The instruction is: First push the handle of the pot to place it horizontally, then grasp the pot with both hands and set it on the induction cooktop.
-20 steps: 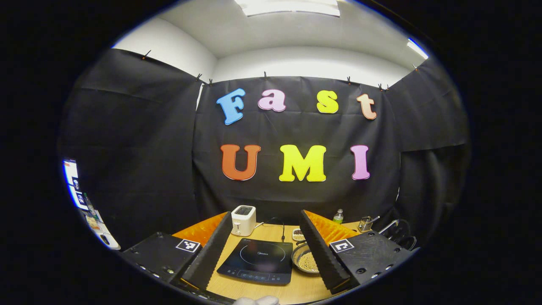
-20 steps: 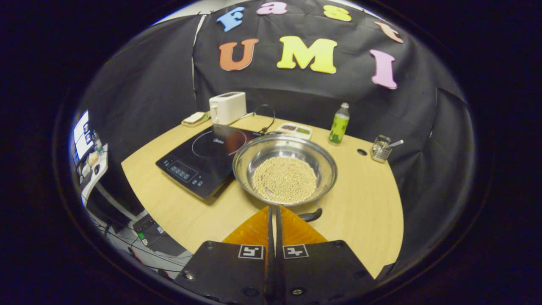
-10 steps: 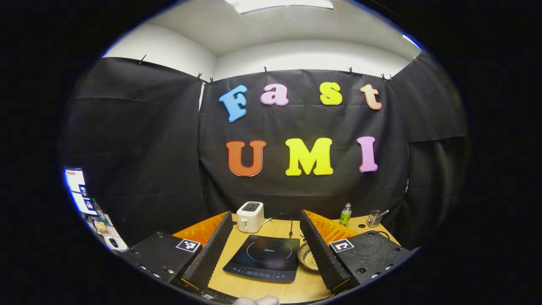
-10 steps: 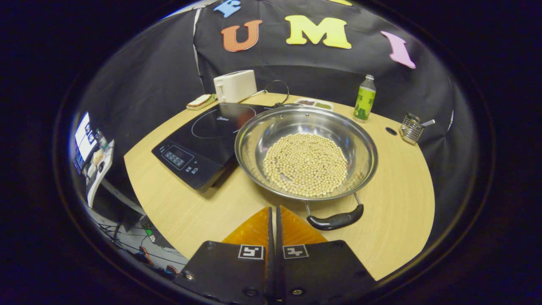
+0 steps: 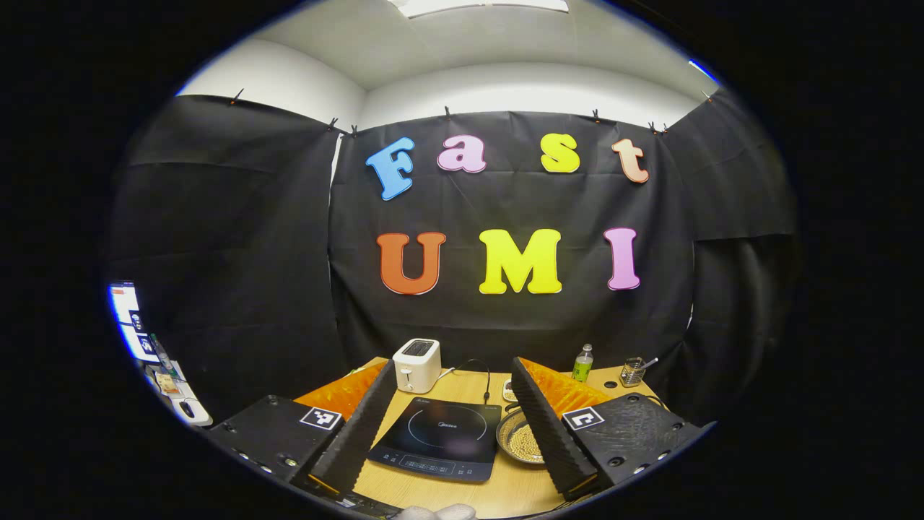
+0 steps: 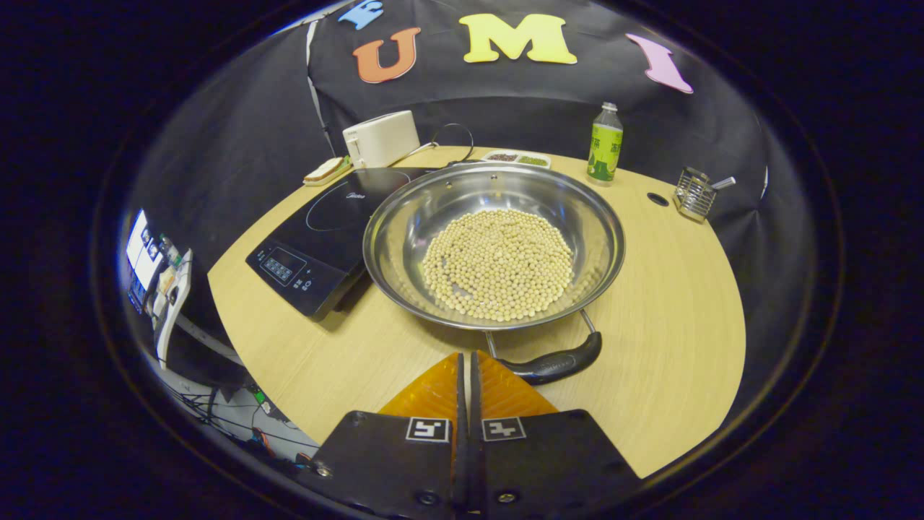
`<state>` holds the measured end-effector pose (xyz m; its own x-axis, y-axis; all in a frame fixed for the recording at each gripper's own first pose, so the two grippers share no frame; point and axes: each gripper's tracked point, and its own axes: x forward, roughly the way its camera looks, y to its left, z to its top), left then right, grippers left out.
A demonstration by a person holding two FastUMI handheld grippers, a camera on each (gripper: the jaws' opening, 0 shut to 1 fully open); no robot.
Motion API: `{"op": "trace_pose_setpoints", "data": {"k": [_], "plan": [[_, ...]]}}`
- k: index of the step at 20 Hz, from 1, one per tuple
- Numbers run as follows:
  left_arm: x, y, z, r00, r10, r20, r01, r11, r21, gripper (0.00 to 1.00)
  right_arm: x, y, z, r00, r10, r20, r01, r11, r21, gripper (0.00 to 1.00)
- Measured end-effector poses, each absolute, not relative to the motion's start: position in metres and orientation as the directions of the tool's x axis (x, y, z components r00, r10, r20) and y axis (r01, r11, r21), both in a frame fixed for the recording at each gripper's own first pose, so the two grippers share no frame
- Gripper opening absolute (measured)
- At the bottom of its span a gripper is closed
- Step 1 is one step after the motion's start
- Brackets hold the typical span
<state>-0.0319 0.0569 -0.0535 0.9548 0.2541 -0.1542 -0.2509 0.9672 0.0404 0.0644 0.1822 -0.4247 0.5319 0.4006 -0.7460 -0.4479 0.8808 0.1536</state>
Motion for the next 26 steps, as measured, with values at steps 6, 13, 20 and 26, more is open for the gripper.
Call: {"op": "trace_pose_setpoints", "data": {"k": [6,13,20,26], "plan": [[-0.022,0.053,-0.055,0.955,0.255,-0.152,-0.250,0.967,0.049,0.95,0.070,0.171,-0.426,0.529,0.401,-0.748,-0.453,0.879,0.151,0.01],[-0.004,0.044,-0.063,0.957,0.239,-0.165,-0.234,0.971,0.049,0.95,0.093,0.140,-0.427,0.540,0.376,-0.753,-0.424,0.895,0.142,0.04],[0.019,0.031,-0.066,0.961,0.221,-0.167,-0.217,0.975,0.044,0.95,0.121,0.113,-0.424,0.565,0.347,-0.749,-0.394,0.911,0.124,0.04],[0.039,0.023,-0.071,0.961,0.216,-0.174,-0.213,0.976,0.038,0.95,0.144,0.095,-0.423,0.568,0.333,-0.752,-0.393,0.913,0.108,0.04]]}}
